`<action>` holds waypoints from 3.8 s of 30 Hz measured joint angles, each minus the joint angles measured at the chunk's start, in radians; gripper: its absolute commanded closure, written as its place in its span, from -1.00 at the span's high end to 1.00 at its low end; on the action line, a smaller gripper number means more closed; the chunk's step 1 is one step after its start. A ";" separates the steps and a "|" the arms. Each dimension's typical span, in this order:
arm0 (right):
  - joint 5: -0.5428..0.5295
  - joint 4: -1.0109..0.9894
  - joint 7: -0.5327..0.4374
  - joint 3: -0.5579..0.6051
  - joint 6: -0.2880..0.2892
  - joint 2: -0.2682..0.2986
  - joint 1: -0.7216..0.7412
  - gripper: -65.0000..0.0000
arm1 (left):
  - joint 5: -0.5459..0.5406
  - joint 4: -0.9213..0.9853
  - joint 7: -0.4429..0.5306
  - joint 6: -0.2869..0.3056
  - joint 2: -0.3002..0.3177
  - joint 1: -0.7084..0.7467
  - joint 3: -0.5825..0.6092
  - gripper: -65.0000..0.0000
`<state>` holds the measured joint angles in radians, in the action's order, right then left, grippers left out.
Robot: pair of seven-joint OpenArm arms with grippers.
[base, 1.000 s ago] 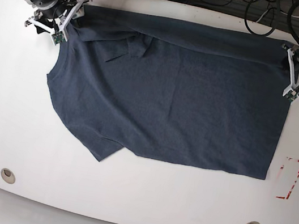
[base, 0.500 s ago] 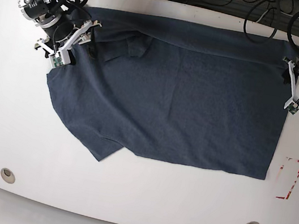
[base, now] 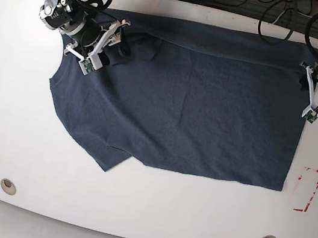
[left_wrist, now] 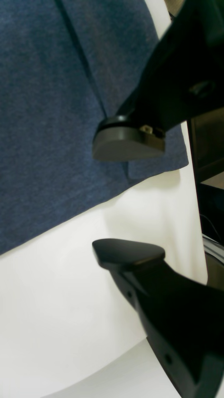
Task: Layout the t-shirt on the table in an organized manner, then fold the t-shirt properly
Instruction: 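Move the right gripper onto the shirt and pinch the bunched fabric, then drag the pinched fabric with the right gripper toward its corner and release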
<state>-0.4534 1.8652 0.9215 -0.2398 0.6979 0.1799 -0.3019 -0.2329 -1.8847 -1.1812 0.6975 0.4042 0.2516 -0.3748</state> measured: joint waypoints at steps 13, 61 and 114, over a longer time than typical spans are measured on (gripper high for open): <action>0.001 -0.090 -0.002 0.000 -0.002 0.001 0.061 0.10 | 0.000 0.001 0.000 0.000 -0.002 0.000 0.000 0.13; 0.111 -0.174 -0.078 0.043 -0.001 0.024 0.073 -1.00 | 0.000 0.002 0.000 0.000 -0.002 0.000 0.001 0.13; 0.114 0.018 -0.020 0.005 0.002 0.023 0.197 0.51 | 0.000 0.003 0.000 0.000 -0.003 0.000 0.005 0.13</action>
<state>-0.3389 1.8835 0.9012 -0.2348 0.6998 0.2031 -0.1051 -0.2325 -1.8820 -1.1816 0.6975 0.4007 0.2516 -0.3695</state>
